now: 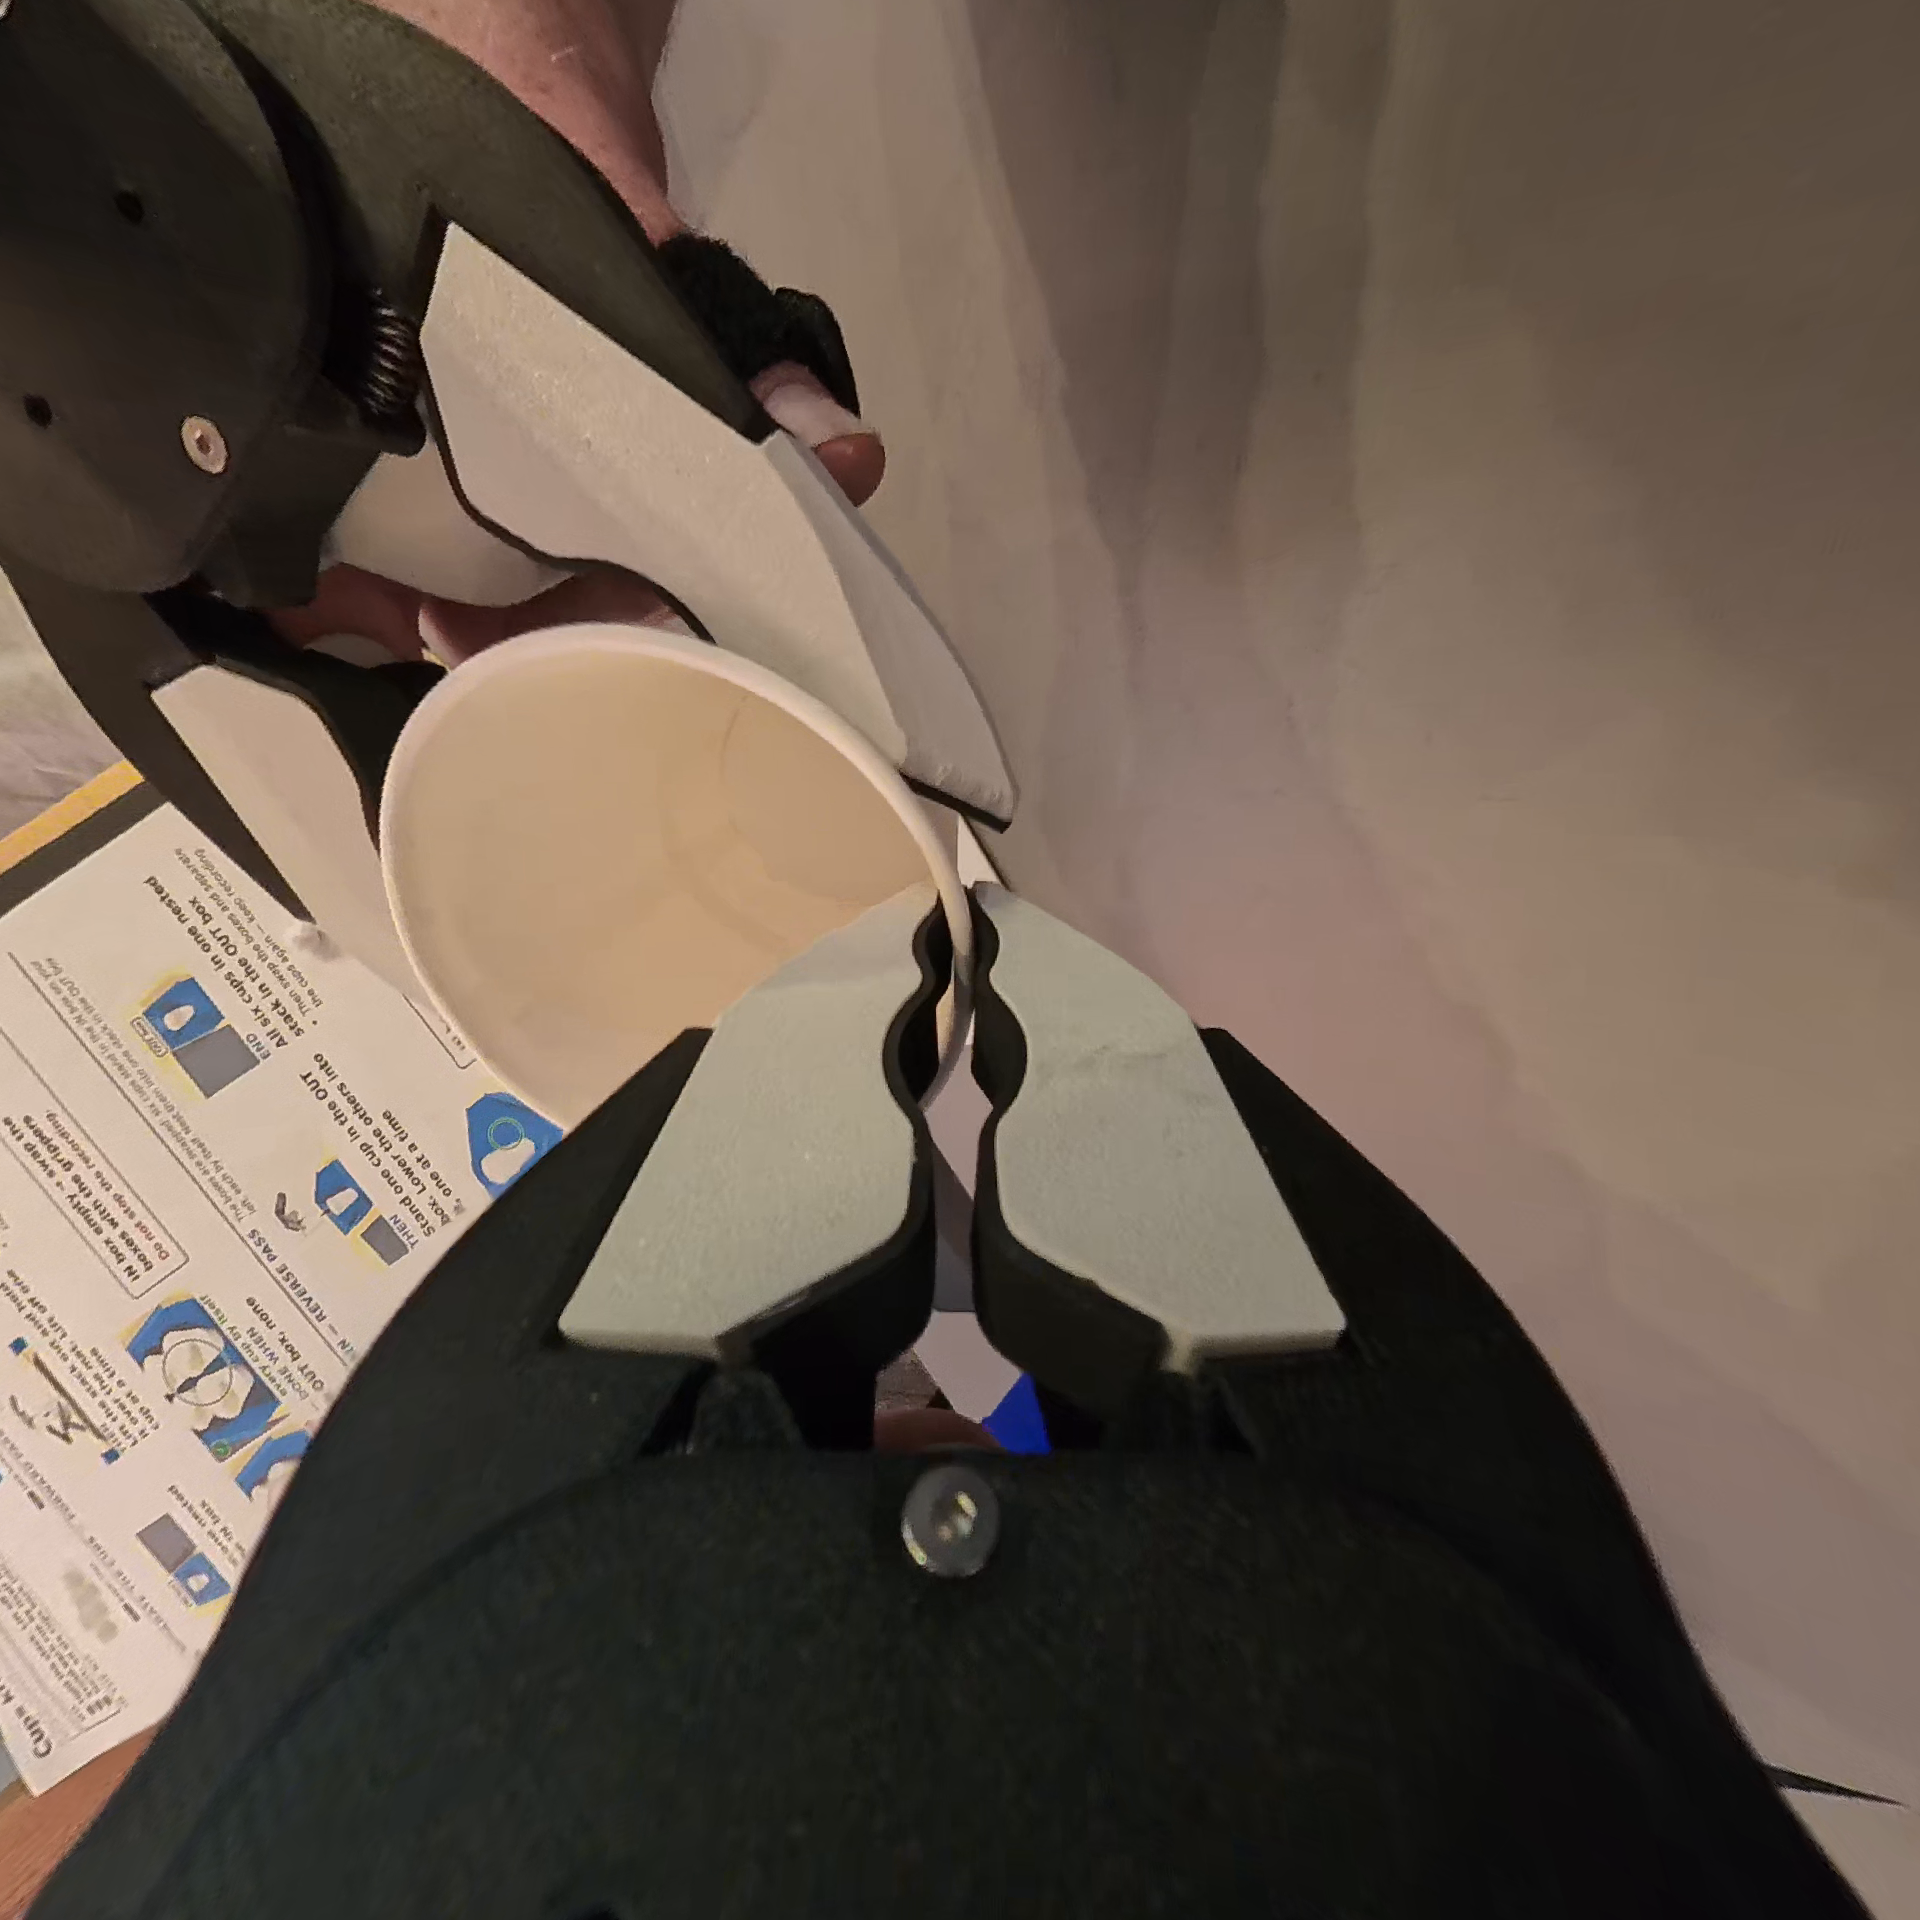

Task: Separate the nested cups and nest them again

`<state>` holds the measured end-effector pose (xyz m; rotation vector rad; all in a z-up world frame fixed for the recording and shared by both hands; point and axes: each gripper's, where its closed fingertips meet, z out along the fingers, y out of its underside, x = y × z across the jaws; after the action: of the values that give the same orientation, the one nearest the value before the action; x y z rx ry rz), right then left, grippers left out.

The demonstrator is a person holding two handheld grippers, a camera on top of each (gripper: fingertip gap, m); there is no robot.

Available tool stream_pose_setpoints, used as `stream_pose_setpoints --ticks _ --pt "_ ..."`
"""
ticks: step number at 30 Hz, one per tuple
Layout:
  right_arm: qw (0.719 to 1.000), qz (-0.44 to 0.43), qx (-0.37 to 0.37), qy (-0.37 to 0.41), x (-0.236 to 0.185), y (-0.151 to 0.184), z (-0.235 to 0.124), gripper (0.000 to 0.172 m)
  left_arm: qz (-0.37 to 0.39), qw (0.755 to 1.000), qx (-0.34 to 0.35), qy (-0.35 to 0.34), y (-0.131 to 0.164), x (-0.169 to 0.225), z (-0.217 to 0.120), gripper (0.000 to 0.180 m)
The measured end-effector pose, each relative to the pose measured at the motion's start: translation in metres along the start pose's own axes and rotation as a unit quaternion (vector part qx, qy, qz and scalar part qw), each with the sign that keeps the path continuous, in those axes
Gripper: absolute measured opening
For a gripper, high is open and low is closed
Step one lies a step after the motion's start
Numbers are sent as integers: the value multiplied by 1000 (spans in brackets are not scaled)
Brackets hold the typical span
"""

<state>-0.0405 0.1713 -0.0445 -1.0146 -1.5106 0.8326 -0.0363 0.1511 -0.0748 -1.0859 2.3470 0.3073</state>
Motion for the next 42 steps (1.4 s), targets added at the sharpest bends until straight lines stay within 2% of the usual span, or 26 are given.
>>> stream_pose_setpoints --ticks 1,3,6,11,14,15,18,20,24,28,32,42 --pt "1000 5 1 3 2 0 -1 95 -5 1000 -2 -2 1 -1 0 1" --pt "1000 16 5 13 8 -2 -5 94 -17 1000 -6 -19 4 -8 -3 27" --pt "999 21 -1 38 23 0 -16 94 -38 997 -10 -71 11 -27 -18 41" --pt "991 26 -5 128 74 0 -65 94 -103 977 -8 -184 34 -62 -57 64" --pt "977 27 -17 211 117 7 -119 95 -132 961 -14 -242 55 -72 -77 25" --pt "969 31 -26 243 132 12 -143 95 -155 953 -4 -260 65 -76 -84 0" --pt "936 69 -40 342 170 29 -227 95 -248 930 32 -271 101 -84 -93 0" --pt "914 89 -39 393 183 38 -281 95 -272 918 27 -288 120 -86 -96 0" --pt "860 106 -59 496 193 65 -378 95 -279 914 2 -295 135 -79 -86 0" --pt "822 149 -6 549 188 84 -445 95 -283 915 -20 -286 146 -69 -67 0" --pt "796 163 5 582 187 107 -476 94 -299 913 -26 -275 156 -60 -53 0" --pt "775 206 -37 597 193 175 -477 95 -314 913 -51 -256 171 -40 -42 0"
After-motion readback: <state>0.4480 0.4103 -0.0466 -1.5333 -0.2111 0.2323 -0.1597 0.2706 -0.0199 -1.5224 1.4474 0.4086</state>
